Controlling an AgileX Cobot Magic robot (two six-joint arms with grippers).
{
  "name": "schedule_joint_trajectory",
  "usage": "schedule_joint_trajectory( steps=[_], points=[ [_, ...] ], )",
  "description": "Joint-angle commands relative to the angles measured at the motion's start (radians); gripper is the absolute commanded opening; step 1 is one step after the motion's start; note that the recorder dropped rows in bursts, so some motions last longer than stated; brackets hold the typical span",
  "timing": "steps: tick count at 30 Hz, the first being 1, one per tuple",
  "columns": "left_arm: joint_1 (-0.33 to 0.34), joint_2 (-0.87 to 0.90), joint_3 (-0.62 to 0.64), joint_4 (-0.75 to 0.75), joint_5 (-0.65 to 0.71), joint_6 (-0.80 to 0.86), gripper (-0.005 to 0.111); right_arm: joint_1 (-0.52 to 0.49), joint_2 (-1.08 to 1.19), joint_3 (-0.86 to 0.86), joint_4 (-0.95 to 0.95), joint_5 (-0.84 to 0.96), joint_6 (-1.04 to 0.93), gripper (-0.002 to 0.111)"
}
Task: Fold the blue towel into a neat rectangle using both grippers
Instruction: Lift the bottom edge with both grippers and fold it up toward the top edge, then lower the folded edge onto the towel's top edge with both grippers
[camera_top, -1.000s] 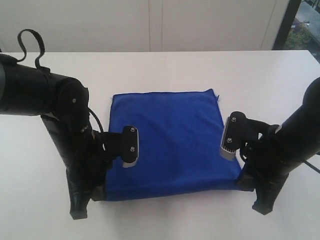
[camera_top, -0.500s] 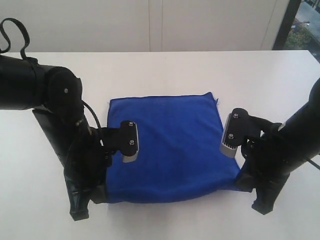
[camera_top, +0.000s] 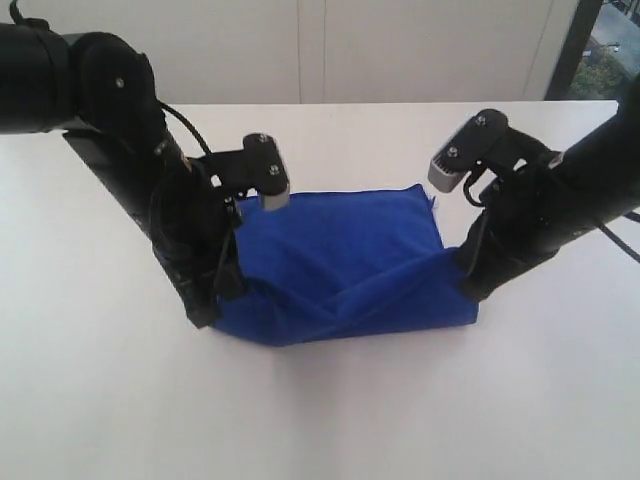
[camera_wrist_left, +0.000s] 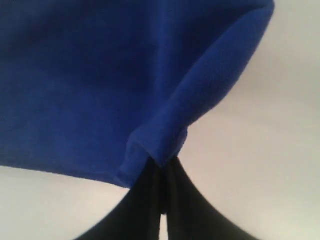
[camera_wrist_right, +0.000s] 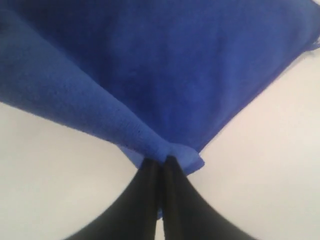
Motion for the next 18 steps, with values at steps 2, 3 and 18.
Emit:
schedule_joint_trajectory(
  steps=[2,3,18],
  points=[
    [0.101,0.028,-0.051,0.001,-0.083,-0.042,0.0,0.001,0.083,-0.119,-0.037,-0.064,0.091,0.0],
    [0.108,0.033,-0.051,-0.001,-0.109,-0.042,0.0,0.001,0.097,-0.134,-0.037,-0.082,0.098,0.0],
    [0.174,0.141,-0.057,-0.005,-0.506,-0.065,0.0,-0.003,0.293,-0.304,-0.037,-0.353,0.107,0.0]
  ],
)
